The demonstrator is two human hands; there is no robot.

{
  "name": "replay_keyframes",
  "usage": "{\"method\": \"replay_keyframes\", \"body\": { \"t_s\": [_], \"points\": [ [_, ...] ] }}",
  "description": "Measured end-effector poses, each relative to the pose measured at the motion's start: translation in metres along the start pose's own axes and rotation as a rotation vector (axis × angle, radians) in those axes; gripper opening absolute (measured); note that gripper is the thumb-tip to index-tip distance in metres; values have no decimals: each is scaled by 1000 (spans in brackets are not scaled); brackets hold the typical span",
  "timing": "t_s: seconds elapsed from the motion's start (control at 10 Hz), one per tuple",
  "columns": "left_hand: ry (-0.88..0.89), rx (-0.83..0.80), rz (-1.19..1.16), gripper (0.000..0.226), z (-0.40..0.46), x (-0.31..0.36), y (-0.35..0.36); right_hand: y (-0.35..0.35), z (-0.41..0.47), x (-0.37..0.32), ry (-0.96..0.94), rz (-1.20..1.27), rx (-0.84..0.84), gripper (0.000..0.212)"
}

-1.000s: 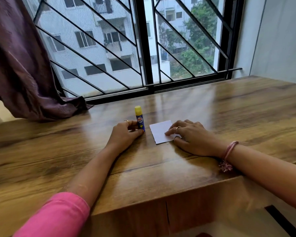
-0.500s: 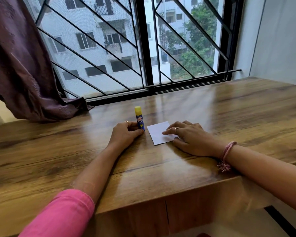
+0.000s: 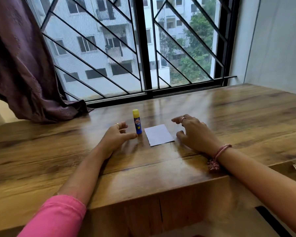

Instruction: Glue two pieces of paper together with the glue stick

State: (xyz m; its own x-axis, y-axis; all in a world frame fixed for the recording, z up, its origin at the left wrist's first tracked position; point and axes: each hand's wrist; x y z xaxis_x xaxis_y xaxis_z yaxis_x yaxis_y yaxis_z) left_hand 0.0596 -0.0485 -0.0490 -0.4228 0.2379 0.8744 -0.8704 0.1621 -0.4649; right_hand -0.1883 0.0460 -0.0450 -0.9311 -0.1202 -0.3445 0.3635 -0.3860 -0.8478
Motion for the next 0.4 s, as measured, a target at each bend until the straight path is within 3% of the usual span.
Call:
{"method": "replay_keyframes", "body": {
  "t_s": [0.2, 0.4],
  "points": [
    [105, 182, 307, 67, -10, -2, -5, 1, -3, -4, -49, -43, 18, 53],
    [311, 415, 414, 64, -3, 18, -7, 2, 20, -7, -117, -6, -36, 54]
  ]
}}
Point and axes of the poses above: each hand's wrist, its own z-axis towards the middle knuckle, its own y-axis out of the palm, x = y × z
